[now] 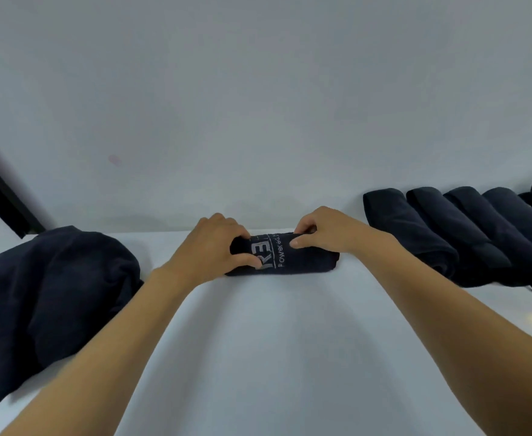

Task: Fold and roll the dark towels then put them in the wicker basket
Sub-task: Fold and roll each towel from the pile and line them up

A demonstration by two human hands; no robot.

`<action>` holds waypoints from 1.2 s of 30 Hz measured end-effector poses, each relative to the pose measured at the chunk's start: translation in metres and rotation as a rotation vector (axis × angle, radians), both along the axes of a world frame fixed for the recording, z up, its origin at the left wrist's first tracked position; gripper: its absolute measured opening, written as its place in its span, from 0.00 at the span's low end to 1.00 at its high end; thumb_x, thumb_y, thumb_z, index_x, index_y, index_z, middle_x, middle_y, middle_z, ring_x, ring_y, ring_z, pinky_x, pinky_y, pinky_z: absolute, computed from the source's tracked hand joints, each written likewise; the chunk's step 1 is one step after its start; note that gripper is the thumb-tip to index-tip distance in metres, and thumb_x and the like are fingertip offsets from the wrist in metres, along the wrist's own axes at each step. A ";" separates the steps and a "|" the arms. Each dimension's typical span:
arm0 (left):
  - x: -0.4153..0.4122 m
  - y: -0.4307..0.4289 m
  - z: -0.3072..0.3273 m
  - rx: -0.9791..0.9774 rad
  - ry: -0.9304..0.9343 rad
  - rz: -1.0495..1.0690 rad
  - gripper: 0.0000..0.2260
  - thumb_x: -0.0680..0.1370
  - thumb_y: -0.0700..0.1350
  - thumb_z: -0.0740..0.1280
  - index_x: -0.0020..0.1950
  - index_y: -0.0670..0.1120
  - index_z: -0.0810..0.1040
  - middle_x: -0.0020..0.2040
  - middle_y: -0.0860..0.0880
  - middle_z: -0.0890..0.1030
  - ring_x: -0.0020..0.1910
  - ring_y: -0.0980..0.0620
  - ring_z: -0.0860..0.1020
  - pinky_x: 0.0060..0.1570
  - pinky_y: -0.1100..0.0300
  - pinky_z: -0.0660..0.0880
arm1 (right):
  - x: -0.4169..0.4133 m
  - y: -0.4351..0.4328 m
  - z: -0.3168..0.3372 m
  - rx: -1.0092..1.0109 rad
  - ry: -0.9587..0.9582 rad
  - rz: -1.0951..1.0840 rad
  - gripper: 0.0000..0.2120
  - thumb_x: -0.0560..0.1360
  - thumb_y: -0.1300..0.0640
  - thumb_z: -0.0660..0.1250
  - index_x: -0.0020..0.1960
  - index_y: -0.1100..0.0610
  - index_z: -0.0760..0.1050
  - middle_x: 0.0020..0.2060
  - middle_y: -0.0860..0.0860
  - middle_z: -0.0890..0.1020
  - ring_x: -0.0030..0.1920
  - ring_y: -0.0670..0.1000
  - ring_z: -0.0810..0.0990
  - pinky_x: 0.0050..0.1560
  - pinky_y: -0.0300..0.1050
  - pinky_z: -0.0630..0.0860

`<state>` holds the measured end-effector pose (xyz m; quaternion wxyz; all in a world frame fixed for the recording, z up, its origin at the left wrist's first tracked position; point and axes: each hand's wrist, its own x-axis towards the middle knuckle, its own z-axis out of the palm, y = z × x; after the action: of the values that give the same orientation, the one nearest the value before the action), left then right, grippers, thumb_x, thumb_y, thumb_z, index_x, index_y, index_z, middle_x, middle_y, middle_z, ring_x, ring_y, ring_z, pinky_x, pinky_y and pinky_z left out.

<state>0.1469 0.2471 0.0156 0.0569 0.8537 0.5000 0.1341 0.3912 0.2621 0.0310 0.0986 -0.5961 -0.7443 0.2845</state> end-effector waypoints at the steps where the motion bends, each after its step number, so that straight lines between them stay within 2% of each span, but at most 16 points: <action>1: 0.001 0.005 0.002 -0.037 -0.013 0.012 0.27 0.68 0.69 0.67 0.56 0.50 0.80 0.51 0.53 0.80 0.52 0.51 0.71 0.54 0.56 0.67 | -0.003 -0.001 0.000 0.079 -0.065 0.011 0.09 0.74 0.47 0.71 0.52 0.48 0.79 0.47 0.43 0.79 0.53 0.48 0.78 0.60 0.48 0.72; 4: 0.003 0.021 0.005 -0.188 -0.040 0.027 0.20 0.73 0.61 0.70 0.57 0.49 0.81 0.52 0.52 0.80 0.55 0.50 0.72 0.56 0.54 0.69 | -0.016 -0.019 -0.003 0.500 -0.263 0.121 0.08 0.78 0.50 0.64 0.56 0.48 0.78 0.51 0.46 0.79 0.53 0.50 0.77 0.59 0.50 0.67; 6: 0.002 0.032 0.006 -0.300 -0.062 0.045 0.19 0.73 0.61 0.70 0.55 0.49 0.82 0.52 0.51 0.81 0.55 0.49 0.75 0.57 0.52 0.71 | -0.021 -0.034 -0.010 0.621 -0.318 0.217 0.16 0.77 0.43 0.64 0.60 0.49 0.76 0.53 0.47 0.79 0.52 0.51 0.77 0.57 0.50 0.67; 8: 0.001 0.042 0.005 -0.379 -0.062 0.061 0.17 0.74 0.60 0.70 0.53 0.49 0.83 0.51 0.50 0.81 0.54 0.48 0.76 0.57 0.50 0.73 | -0.022 -0.036 -0.017 0.602 -0.412 0.237 0.25 0.73 0.40 0.68 0.64 0.52 0.72 0.55 0.47 0.78 0.54 0.52 0.75 0.58 0.49 0.67; 10: 0.003 0.045 0.007 -0.378 -0.041 0.091 0.15 0.75 0.59 0.69 0.52 0.49 0.84 0.49 0.49 0.80 0.52 0.48 0.77 0.55 0.49 0.74 | -0.024 -0.028 -0.020 0.603 -0.476 0.222 0.25 0.72 0.43 0.69 0.65 0.52 0.69 0.55 0.48 0.77 0.54 0.53 0.75 0.56 0.49 0.67; 11: 0.005 0.046 0.007 -0.315 -0.047 0.118 0.15 0.75 0.59 0.69 0.50 0.49 0.84 0.48 0.48 0.79 0.51 0.48 0.77 0.52 0.50 0.75 | -0.027 -0.024 -0.019 0.610 -0.481 0.205 0.24 0.72 0.45 0.69 0.64 0.52 0.69 0.54 0.48 0.77 0.52 0.53 0.75 0.54 0.49 0.67; 14: 0.016 0.022 0.006 0.151 -0.089 0.310 0.12 0.77 0.57 0.67 0.48 0.48 0.78 0.45 0.50 0.75 0.45 0.48 0.76 0.40 0.54 0.72 | -0.032 -0.014 -0.011 0.496 -0.378 0.113 0.19 0.71 0.47 0.67 0.58 0.52 0.69 0.47 0.48 0.79 0.45 0.53 0.76 0.50 0.49 0.69; 16: 0.027 0.000 -0.001 0.240 -0.210 0.395 0.13 0.79 0.56 0.65 0.44 0.47 0.75 0.39 0.51 0.76 0.39 0.47 0.76 0.36 0.56 0.69 | -0.031 -0.008 -0.007 0.352 -0.255 0.030 0.18 0.70 0.48 0.68 0.57 0.53 0.71 0.47 0.49 0.80 0.45 0.53 0.77 0.48 0.48 0.72; 19: 0.049 -0.023 -0.018 0.012 -0.437 0.380 0.13 0.79 0.56 0.64 0.44 0.46 0.76 0.36 0.52 0.79 0.39 0.49 0.78 0.39 0.55 0.73 | -0.027 -0.007 0.006 0.192 -0.130 -0.061 0.18 0.70 0.48 0.70 0.56 0.54 0.73 0.51 0.50 0.80 0.49 0.53 0.77 0.50 0.49 0.76; 22: 0.076 -0.033 -0.022 -0.122 -0.630 0.299 0.12 0.79 0.53 0.66 0.56 0.46 0.77 0.44 0.53 0.80 0.44 0.52 0.79 0.46 0.59 0.75 | -0.013 -0.012 0.015 0.048 -0.031 -0.177 0.19 0.72 0.50 0.68 0.59 0.59 0.74 0.53 0.56 0.80 0.52 0.56 0.79 0.55 0.53 0.78; 24: 0.097 -0.035 -0.020 -0.171 -0.622 0.202 0.12 0.79 0.51 0.66 0.58 0.47 0.75 0.51 0.47 0.80 0.47 0.49 0.80 0.51 0.53 0.77 | 0.002 -0.017 0.013 0.001 -0.068 -0.234 0.18 0.73 0.49 0.66 0.57 0.59 0.72 0.50 0.55 0.80 0.49 0.55 0.80 0.51 0.51 0.79; 27: 0.127 -0.031 -0.019 -0.263 -0.529 0.096 0.17 0.80 0.47 0.63 0.66 0.40 0.71 0.56 0.43 0.77 0.52 0.47 0.77 0.54 0.54 0.74 | 0.022 -0.026 0.009 0.122 -0.343 -0.272 0.15 0.76 0.47 0.63 0.56 0.55 0.70 0.48 0.53 0.79 0.47 0.55 0.78 0.42 0.48 0.74; 29: 0.148 -0.028 -0.019 -0.277 -0.529 0.041 0.19 0.81 0.46 0.63 0.69 0.40 0.69 0.58 0.43 0.75 0.52 0.49 0.75 0.52 0.60 0.71 | 0.035 -0.031 0.008 0.250 -0.449 -0.289 0.17 0.78 0.50 0.63 0.65 0.54 0.68 0.54 0.55 0.76 0.51 0.57 0.77 0.42 0.48 0.72; 31: 0.168 -0.027 -0.020 -0.280 -0.530 -0.001 0.20 0.81 0.47 0.63 0.71 0.42 0.68 0.60 0.44 0.73 0.52 0.50 0.74 0.54 0.61 0.71 | 0.047 -0.036 0.008 0.333 -0.520 -0.275 0.19 0.79 0.54 0.62 0.69 0.51 0.66 0.58 0.55 0.73 0.54 0.57 0.76 0.41 0.48 0.71; 33: 0.185 -0.025 -0.024 -0.277 -0.524 -0.031 0.20 0.80 0.46 0.62 0.72 0.44 0.66 0.62 0.44 0.71 0.55 0.48 0.74 0.57 0.60 0.71 | 0.057 -0.040 0.007 0.350 -0.551 -0.271 0.16 0.80 0.56 0.61 0.67 0.51 0.68 0.55 0.54 0.72 0.52 0.56 0.74 0.40 0.47 0.69; 36: 0.200 -0.024 -0.031 -0.275 -0.552 -0.046 0.23 0.81 0.43 0.60 0.76 0.44 0.62 0.69 0.43 0.68 0.66 0.46 0.68 0.65 0.57 0.67 | 0.068 -0.047 0.006 0.338 -0.524 -0.307 0.09 0.81 0.53 0.59 0.59 0.55 0.71 0.50 0.52 0.72 0.43 0.53 0.72 0.38 0.46 0.66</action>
<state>0.3466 0.2231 -0.0159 0.3086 0.7804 0.4596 0.2907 0.4594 0.2149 0.0373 0.0431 -0.7290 -0.6827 -0.0235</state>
